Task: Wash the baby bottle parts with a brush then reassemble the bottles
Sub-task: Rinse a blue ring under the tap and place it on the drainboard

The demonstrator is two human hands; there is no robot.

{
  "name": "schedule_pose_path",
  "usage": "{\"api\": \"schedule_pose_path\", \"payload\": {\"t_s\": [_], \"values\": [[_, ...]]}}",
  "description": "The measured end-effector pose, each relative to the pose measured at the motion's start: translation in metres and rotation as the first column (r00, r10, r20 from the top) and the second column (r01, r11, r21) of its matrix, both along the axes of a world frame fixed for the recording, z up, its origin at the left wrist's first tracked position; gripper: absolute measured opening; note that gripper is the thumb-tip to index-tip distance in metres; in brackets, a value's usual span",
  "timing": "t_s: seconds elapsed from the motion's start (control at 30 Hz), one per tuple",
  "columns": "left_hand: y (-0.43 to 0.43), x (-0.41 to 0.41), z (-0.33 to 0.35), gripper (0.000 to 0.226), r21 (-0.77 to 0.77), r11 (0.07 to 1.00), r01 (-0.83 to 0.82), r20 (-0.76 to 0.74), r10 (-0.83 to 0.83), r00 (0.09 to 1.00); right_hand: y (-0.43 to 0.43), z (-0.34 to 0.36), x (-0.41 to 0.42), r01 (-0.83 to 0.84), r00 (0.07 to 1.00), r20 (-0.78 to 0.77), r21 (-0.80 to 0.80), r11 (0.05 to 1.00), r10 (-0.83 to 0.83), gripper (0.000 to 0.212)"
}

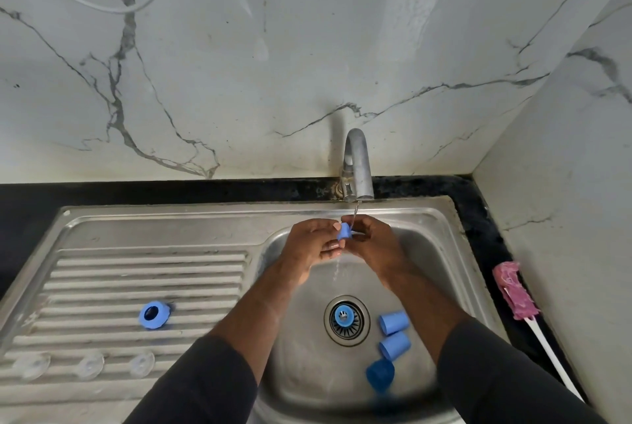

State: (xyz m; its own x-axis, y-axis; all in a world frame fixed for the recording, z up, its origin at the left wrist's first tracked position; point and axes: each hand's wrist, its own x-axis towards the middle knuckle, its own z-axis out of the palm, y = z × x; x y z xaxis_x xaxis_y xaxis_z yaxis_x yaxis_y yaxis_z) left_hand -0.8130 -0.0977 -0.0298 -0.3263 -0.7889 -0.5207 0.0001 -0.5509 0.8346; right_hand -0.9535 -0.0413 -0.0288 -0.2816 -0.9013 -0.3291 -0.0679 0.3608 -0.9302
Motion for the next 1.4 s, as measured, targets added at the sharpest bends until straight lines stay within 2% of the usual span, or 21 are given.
{"api": "schedule_pose_path", "payload": {"t_s": [0.07,0.13,0.2,0.33,0.47,0.6,0.8,0.87,0.93,1.07,1.13,1.27,1.4], "values": [[-0.001,-0.002,0.001,0.019,-0.023,1.0,0.005,-0.002,-0.005,1.0,-0.003,0.002,0.002,-0.067,0.972,-0.226,-0.032,0.997,0.058,0.042],[0.0,-0.006,-0.001,0.016,-0.007,1.0,-0.012,-0.037,0.012,0.999,-0.001,0.003,0.003,-0.061,0.953,-0.301,-0.063,0.996,0.039,0.042],[0.004,-0.008,-0.005,0.019,0.025,1.0,-0.008,-0.07,0.01,0.997,0.003,0.0,0.001,-0.019,0.953,-0.304,-0.092,0.996,-0.01,0.044],[0.011,-0.008,-0.014,0.021,0.071,0.997,0.007,-0.093,0.0,0.996,0.012,-0.01,-0.003,0.021,0.977,-0.21,-0.073,0.997,-0.036,0.05],[0.01,-0.005,-0.014,0.016,0.096,0.995,0.023,-0.083,-0.015,0.996,0.011,-0.012,-0.002,0.006,0.966,-0.258,-0.072,0.997,-0.025,0.043],[0.006,-0.003,-0.011,0.014,0.088,0.996,0.022,-0.125,-0.01,0.992,0.008,-0.006,0.003,0.016,0.941,-0.331,-0.151,0.988,-0.066,0.038],[0.002,-0.008,-0.013,0.028,-0.087,0.995,0.047,-0.12,-0.058,0.991,0.004,-0.009,-0.003,0.003,0.931,-0.354,-0.233,0.972,-0.087,0.024],[0.001,-0.008,-0.012,0.029,-0.122,0.99,0.067,-0.114,-0.081,0.99,0.002,-0.013,-0.003,0.005,0.937,-0.336,-0.258,0.966,-0.094,0.021],[-0.001,-0.007,-0.012,0.028,-0.187,0.98,0.071,-0.042,-0.08,0.996,0.001,-0.016,-0.002,0.012,0.949,-0.302,-0.257,0.966,-0.092,0.023],[-0.004,-0.002,-0.014,0.025,-0.318,0.946,0.066,0.12,-0.029,0.992,0.0,-0.014,0.005,0.05,0.999,0.018,-0.126,0.991,-0.048,0.049],[-0.004,0.002,-0.016,0.019,-0.327,0.943,0.07,0.155,-0.019,0.988,-0.001,-0.015,0.008,0.033,0.993,0.111,-0.078,0.996,-0.025,0.048],[-0.004,0.009,-0.018,0.025,-0.175,0.983,0.058,0.182,-0.026,0.983,0.004,-0.02,0.01,0.022,0.969,0.246,-0.005,1.0,-0.02,0.035],[0.002,0.007,-0.024,0.027,0.019,0.997,0.071,0.106,-0.073,0.992,0.009,-0.024,0.005,0.04,0.985,0.166,0.054,0.998,-0.048,0.031]]}}
